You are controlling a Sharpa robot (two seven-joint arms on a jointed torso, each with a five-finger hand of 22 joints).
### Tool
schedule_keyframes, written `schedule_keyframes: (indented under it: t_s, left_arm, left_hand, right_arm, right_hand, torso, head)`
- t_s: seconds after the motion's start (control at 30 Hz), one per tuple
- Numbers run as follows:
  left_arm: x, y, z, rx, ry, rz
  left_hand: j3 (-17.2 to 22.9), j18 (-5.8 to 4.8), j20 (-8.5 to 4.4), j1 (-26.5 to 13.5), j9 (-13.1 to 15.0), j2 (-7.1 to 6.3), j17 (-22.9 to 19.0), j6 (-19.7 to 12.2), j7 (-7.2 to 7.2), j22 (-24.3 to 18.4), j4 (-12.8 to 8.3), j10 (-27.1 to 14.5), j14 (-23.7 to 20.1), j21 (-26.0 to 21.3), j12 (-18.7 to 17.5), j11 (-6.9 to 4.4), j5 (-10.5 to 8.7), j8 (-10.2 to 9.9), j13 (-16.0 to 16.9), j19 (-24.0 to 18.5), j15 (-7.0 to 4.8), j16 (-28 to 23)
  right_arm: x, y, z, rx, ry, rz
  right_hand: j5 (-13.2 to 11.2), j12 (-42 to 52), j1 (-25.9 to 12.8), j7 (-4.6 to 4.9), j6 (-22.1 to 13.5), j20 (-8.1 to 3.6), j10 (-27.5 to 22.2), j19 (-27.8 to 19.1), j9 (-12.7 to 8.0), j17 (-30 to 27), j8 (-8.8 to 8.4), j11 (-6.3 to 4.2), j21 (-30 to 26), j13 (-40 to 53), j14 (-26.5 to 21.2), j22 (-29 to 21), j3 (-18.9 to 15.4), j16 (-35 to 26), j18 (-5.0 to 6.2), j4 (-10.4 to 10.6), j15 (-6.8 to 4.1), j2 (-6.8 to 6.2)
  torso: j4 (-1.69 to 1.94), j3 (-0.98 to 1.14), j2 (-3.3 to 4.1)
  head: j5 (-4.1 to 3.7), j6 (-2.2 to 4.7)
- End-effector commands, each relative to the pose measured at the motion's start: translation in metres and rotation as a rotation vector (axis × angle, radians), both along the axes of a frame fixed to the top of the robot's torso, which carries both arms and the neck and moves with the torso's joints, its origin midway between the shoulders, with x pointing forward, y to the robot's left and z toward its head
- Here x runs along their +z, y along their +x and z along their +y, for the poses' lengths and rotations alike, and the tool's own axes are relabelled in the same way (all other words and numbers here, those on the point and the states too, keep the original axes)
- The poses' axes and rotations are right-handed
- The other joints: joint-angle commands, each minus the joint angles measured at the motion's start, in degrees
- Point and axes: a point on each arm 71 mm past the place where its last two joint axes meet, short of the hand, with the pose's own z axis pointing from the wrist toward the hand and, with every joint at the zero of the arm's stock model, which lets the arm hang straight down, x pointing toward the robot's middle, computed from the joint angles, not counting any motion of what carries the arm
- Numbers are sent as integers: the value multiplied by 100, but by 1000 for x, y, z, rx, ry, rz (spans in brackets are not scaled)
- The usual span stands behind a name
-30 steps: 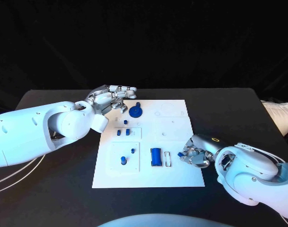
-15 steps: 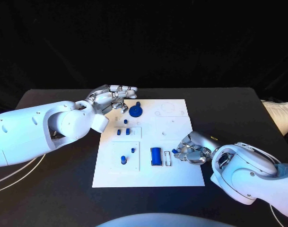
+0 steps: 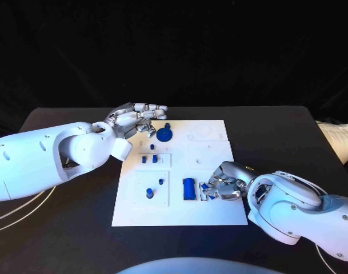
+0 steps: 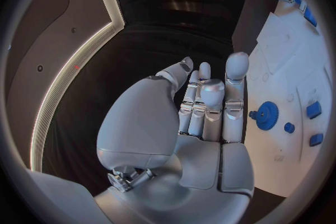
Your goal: Assemble the parts on the task board
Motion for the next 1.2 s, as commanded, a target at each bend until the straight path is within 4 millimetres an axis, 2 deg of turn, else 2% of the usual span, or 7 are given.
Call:
schedule_keyframes:
  t_s: [0.03,0.53,0.73,1.2]
  left_arm:
    - [1,-1,-3,-24,-10,-6]
    - [1,-2,-4,-30,-11,-4]
    - [1,-2,-4,-32,-10,-2]
    - [1,-2,-5,-42,-13,1]
  left_hand:
    - [-34,33,-1,-46,1,27,-6,-34,-4,-7,16,-34,-48,-39,40,6,14,22,8,-28,12,-24]
    - [-40,34,0,-55,1,31,-2,-34,-5,-9,24,-37,-47,-43,45,6,14,25,9,-28,13,-20]
    - [-40,34,0,-55,1,31,-2,-34,-5,-9,24,-37,-47,-43,45,6,14,25,9,-28,13,-20]
    - [-49,35,-2,-59,9,59,-5,-1,-35,-8,40,-37,-47,-44,74,-14,15,57,15,-22,4,-13]
  right_arm:
    - [-3,-1,0,18,-59,17]
    - [2,1,2,-21,-12,-29]
    - [3,1,2,-36,10,-36]
    - [0,0,7,-13,-5,4]
  right_hand:
    - [44,-7,-65,9,15,-16,34,336,-4,430,-26,13,-8,-8,381,1109,-36,-36,-10,50,-33,11]
    - [105,152,-180,-50,156,-42,140,379,31,493,32,-32,39,92,397,1172,-263,7,-28,313,-67,106]
    - [183,241,-166,-75,196,-55,185,399,47,524,57,-53,63,157,405,1202,-294,29,-36,362,-84,146]
    - [280,284,-187,-82,211,-70,209,405,60,541,70,-62,70,195,409,1211,-381,43,-39,438,-95,134]
  torso:
    - [-7,0,2]
    - [-7,9,10]
    - [-4,3,0]
    - [-1,2,0]
  head:
    - [11,-18]
    - [30,-31]
    - [31,-43]
    - [49,-75]
